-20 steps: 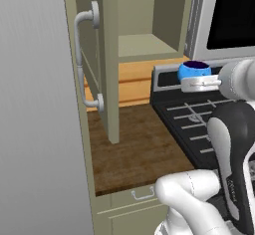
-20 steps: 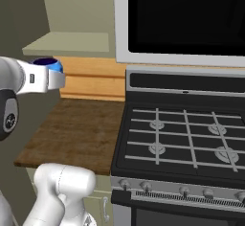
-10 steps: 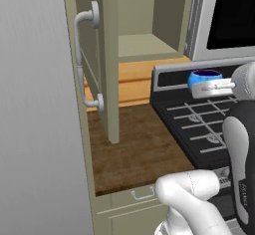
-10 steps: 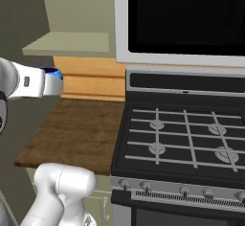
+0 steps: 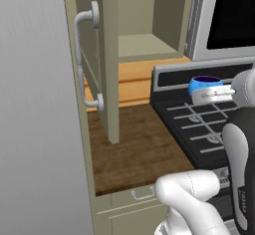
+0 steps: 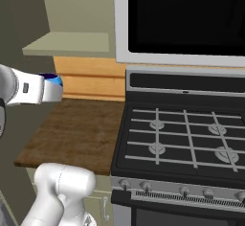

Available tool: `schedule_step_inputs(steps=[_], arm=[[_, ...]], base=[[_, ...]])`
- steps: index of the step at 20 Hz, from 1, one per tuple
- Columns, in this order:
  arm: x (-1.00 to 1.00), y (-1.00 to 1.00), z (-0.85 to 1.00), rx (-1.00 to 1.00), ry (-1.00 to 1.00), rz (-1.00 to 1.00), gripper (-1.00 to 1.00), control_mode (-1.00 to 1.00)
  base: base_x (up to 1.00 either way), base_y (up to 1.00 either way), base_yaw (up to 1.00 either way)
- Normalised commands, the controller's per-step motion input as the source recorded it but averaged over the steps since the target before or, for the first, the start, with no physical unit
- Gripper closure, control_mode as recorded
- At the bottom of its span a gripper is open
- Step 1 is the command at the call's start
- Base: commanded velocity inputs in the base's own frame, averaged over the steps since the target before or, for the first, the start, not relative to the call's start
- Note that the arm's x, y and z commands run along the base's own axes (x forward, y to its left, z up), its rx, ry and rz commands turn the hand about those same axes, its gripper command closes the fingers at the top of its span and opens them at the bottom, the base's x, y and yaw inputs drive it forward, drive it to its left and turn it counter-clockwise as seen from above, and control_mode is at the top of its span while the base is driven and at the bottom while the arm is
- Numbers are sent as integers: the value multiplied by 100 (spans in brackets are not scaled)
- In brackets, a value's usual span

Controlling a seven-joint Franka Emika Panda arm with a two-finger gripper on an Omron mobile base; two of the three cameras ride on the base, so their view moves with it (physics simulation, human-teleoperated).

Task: Gather all objects into one cabinet and sort the glasses and bowls to opposite sides.

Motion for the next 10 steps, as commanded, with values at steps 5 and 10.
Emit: schedule_step_inputs(steps=[5, 10], arm=[[0, 0, -1, 0, 0, 0, 100, 100], [0, 0, 0, 0, 0, 0, 100, 100]], base=[[-21, -18, -2], [-85, -73, -28]])
